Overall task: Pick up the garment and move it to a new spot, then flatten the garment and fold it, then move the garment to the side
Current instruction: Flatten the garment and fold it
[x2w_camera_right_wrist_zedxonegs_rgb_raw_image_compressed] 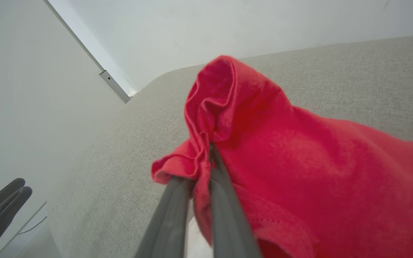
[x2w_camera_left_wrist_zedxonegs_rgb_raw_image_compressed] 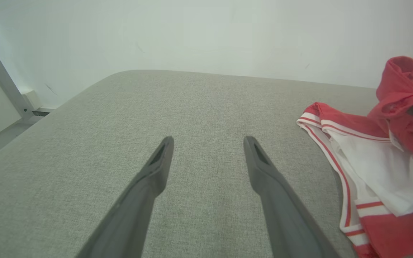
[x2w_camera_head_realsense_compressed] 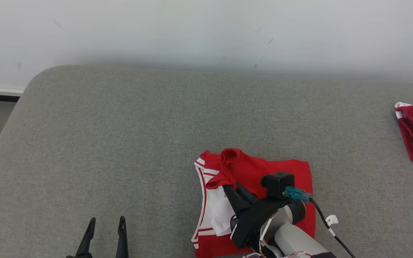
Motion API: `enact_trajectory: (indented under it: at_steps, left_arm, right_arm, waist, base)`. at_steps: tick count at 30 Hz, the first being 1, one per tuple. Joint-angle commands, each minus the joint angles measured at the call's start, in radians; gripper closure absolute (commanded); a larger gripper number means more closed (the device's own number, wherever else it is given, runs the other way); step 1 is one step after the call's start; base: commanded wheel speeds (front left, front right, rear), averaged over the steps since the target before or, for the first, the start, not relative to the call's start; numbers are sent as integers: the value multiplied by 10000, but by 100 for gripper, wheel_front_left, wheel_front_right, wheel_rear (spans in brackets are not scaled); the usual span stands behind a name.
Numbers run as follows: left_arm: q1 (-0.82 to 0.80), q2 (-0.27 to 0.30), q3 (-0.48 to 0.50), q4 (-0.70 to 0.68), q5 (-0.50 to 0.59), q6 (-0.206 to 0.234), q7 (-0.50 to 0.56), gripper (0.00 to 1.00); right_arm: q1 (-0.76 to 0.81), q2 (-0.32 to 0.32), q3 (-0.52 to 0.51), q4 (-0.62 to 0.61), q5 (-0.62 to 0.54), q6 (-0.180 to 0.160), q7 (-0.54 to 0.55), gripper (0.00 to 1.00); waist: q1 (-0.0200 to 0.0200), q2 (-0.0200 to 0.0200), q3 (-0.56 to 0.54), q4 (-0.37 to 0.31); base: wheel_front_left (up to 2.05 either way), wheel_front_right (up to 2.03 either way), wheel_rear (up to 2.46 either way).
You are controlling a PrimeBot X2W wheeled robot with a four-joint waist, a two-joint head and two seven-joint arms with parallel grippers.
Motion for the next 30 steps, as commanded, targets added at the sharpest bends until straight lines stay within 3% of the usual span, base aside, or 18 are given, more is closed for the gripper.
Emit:
enact_trajectory:
  at_steps: [1,2,3,8,13,22,30]
  left_arm:
    - [-114,-15,-2,22,-113,-6,-29,0]
    - [-110,-15,-10,34,-129,-2,-29,0]
    - [-103,-15,-8,43,-152,3,-29,0]
    - [-44,-15,67,37,-138,38,-29,0]
    - [144,-15,193,-15,-60,41,-29,0]
    - [353,-15,420,-151,76,-2,-29,0]
    - [485,-15,511,-349,235,78,-29,0]
  right_arm:
    - [-95,33,49,23,53,-27,-108,77]
    - [-182,35,167,139,131,-28,-236,10]
    - [-254,32,249,234,218,-28,-360,0]
    - [-629,28,230,517,144,-28,-954,0]
    - [-629,11,-864,188,-636,-28,-1212,0]
    - [1001,-519,-3862,-2415,-2229,-28,-1209,0]
    - [2875,-585,-5242,-4242,-2958,-28,-1194,0]
  waist:
    - [0,0,-1,7]
    - [0,0,-6,16]
    - [0,0,-14,20]
    - [0,0,-79,-58]
    - [0,0,-192,-250]
    - [0,0,-305,-656]
    - [0,0,-466,-1000]
  base:
    - [0,0,0]
    - [0,0,0]
    - [0,0,0]
    - [0,0,0]
    - [0,0,0]
    - [0,0,0]
    - [0,0,0]
